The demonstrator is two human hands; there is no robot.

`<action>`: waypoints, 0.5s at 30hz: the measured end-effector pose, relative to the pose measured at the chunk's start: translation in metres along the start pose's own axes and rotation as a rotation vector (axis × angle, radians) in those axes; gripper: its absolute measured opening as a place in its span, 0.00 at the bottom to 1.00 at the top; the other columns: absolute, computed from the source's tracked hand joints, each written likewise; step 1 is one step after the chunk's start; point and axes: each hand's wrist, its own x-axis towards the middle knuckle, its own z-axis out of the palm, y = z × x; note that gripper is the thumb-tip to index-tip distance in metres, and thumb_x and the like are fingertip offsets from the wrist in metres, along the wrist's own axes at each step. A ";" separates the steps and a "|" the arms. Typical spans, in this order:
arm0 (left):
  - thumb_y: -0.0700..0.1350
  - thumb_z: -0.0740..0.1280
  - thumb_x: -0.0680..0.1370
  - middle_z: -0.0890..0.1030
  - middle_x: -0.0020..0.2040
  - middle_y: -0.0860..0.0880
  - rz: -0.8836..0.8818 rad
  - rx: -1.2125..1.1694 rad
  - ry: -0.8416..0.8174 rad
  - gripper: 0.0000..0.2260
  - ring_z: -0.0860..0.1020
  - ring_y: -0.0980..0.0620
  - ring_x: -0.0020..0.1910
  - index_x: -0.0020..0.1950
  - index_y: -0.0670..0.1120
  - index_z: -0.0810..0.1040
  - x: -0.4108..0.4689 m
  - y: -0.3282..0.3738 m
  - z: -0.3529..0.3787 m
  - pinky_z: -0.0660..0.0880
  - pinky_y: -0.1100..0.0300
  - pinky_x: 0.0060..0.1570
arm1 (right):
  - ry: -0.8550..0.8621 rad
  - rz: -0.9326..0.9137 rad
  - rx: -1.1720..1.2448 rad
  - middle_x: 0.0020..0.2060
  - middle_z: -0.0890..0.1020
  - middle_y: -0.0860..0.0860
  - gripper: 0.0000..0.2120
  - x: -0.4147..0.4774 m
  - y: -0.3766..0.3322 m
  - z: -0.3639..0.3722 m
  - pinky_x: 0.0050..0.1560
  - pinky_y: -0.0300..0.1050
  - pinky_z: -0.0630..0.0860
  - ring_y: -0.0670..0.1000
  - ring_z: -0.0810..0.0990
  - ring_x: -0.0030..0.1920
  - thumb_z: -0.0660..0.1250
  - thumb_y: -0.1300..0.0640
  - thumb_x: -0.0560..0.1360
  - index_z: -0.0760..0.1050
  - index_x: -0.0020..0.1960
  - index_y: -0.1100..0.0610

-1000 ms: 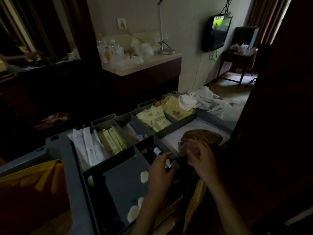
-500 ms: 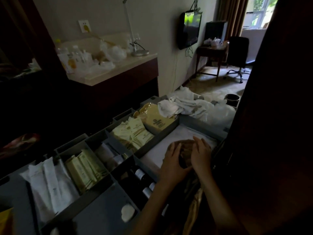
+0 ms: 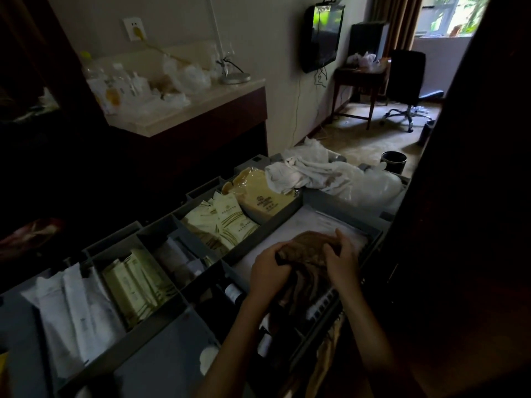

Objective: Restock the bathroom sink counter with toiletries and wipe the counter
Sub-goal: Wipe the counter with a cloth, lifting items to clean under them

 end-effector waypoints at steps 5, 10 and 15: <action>0.34 0.63 0.77 0.81 0.47 0.59 0.069 -0.245 0.047 0.14 0.78 0.66 0.46 0.53 0.52 0.80 -0.015 0.006 -0.047 0.72 0.75 0.43 | -0.126 -0.109 0.153 0.65 0.74 0.54 0.23 -0.010 -0.012 0.001 0.65 0.44 0.68 0.53 0.72 0.66 0.68 0.53 0.76 0.70 0.69 0.58; 0.28 0.60 0.77 0.79 0.51 0.52 -0.017 -0.374 -0.062 0.17 0.78 0.58 0.49 0.58 0.47 0.75 -0.021 0.001 -0.092 0.75 0.72 0.46 | -0.327 -0.222 0.262 0.52 0.80 0.45 0.14 -0.029 -0.045 -0.006 0.44 0.28 0.72 0.37 0.78 0.49 0.70 0.52 0.74 0.76 0.59 0.52; 0.33 0.63 0.78 0.81 0.54 0.53 -0.075 -0.451 -0.129 0.14 0.80 0.56 0.52 0.57 0.50 0.77 -0.046 -0.008 -0.104 0.76 0.61 0.55 | -0.342 -0.341 0.427 0.45 0.82 0.46 0.08 -0.047 -0.070 -0.002 0.40 0.30 0.75 0.38 0.80 0.44 0.73 0.60 0.72 0.78 0.49 0.51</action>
